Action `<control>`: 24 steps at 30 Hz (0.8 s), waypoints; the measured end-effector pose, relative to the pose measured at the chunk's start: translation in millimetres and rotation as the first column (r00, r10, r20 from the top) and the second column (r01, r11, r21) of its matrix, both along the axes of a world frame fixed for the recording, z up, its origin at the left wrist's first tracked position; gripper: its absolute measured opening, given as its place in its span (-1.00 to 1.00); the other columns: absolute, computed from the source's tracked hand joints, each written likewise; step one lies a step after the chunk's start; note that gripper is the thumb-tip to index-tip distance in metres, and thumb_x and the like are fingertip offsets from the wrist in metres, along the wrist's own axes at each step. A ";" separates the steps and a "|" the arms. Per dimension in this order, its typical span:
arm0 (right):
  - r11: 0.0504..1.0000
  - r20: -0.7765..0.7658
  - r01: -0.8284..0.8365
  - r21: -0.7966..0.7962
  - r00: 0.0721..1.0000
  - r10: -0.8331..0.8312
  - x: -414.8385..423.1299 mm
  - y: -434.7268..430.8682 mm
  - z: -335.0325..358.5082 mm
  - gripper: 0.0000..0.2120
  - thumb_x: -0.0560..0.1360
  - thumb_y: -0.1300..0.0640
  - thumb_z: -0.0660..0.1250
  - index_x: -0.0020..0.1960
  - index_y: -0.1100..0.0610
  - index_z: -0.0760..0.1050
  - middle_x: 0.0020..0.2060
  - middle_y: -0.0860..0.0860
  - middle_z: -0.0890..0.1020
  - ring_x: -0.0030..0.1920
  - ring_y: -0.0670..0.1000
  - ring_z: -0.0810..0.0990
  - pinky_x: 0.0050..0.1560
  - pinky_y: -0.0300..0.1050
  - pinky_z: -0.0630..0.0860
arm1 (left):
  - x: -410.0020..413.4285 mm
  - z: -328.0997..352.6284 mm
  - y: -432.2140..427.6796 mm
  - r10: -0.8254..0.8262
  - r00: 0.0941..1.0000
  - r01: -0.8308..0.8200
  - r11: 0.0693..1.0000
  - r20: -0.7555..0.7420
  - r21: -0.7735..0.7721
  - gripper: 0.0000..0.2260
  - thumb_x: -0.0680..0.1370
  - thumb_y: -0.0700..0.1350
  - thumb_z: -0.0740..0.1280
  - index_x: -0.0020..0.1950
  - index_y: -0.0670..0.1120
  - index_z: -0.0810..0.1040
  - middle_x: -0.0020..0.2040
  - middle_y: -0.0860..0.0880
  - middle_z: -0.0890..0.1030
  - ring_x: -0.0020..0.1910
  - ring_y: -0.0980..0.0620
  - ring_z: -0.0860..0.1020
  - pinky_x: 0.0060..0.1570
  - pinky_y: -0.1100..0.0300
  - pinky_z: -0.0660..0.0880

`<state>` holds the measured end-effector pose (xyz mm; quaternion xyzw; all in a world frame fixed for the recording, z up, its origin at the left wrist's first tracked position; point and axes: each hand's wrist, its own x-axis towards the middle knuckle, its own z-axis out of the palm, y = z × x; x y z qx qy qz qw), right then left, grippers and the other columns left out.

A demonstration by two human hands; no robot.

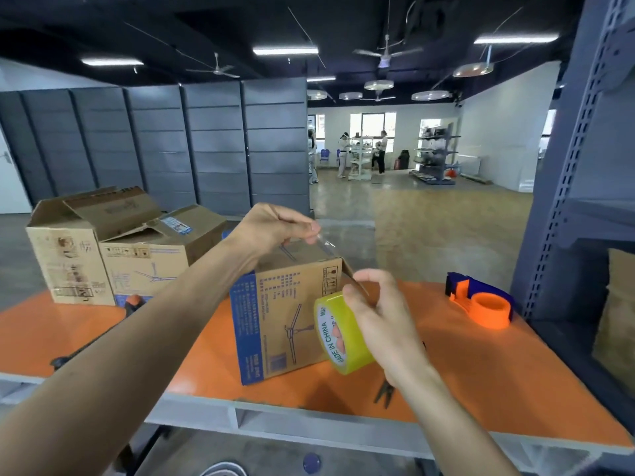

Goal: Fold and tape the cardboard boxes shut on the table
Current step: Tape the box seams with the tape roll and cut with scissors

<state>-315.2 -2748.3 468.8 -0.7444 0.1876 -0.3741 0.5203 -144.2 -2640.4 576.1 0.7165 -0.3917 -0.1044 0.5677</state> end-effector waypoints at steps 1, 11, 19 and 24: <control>1.000 0.001 -0.003 -0.015 1.000 0.003 -0.4 -0.7 1.1 -0.85 0.60 -0.03 0.35 0.14 -0.13 0.44 -0.01 -0.15 0.62 -0.01 -0.05 0.66 0.00 -0.03 0.62 | 1.3 -0.6 -3.1 -0.001 1.000 0.001 1.000 0.011 0.002 -0.92 0.44 -0.12 0.57 -0.10 -0.07 0.77 -0.18 -0.03 0.75 -0.21 0.23 0.60 -0.25 0.40 0.46; 0.985 0.080 -0.148 0.093 0.987 0.141 -3.7 0.8 10.4 -0.87 0.62 0.11 0.32 -0.04 -0.11 0.50 -0.35 0.11 0.68 -0.42 0.19 0.69 -0.41 0.29 0.63 | 12.9 -3.7 -17.1 0.004 1.000 -0.005 1.000 0.016 0.019 -0.87 0.42 -0.13 0.58 -0.05 -0.05 0.77 -0.15 0.02 0.75 -0.15 0.32 0.65 0.04 0.32 0.43; 0.987 0.071 -0.107 0.118 0.993 0.099 1.1 0.4 18.8 -0.90 0.61 0.12 0.34 -0.05 -0.04 0.57 -0.38 0.08 0.68 -0.43 0.19 0.69 -0.41 0.32 0.62 | 20.7 -3.0 -18.8 0.015 1.000 -0.015 0.999 -0.020 0.045 -0.92 0.40 -0.18 0.59 -0.18 0.00 0.78 -0.16 0.00 0.76 -0.16 0.27 0.68 0.09 0.27 0.45; 0.986 0.081 -0.109 0.125 0.992 0.099 -0.7 -0.4 22.7 -0.89 0.61 0.12 0.34 -0.06 -0.03 0.59 -0.40 0.06 0.68 -0.43 0.12 0.70 -0.44 0.05 0.65 | 22.0 -3.7 -21.7 0.052 0.998 -0.049 0.995 -0.028 0.084 -0.88 0.37 -0.15 0.61 -0.25 0.07 0.77 -0.15 0.05 0.75 -0.07 0.22 0.67 0.19 0.21 0.45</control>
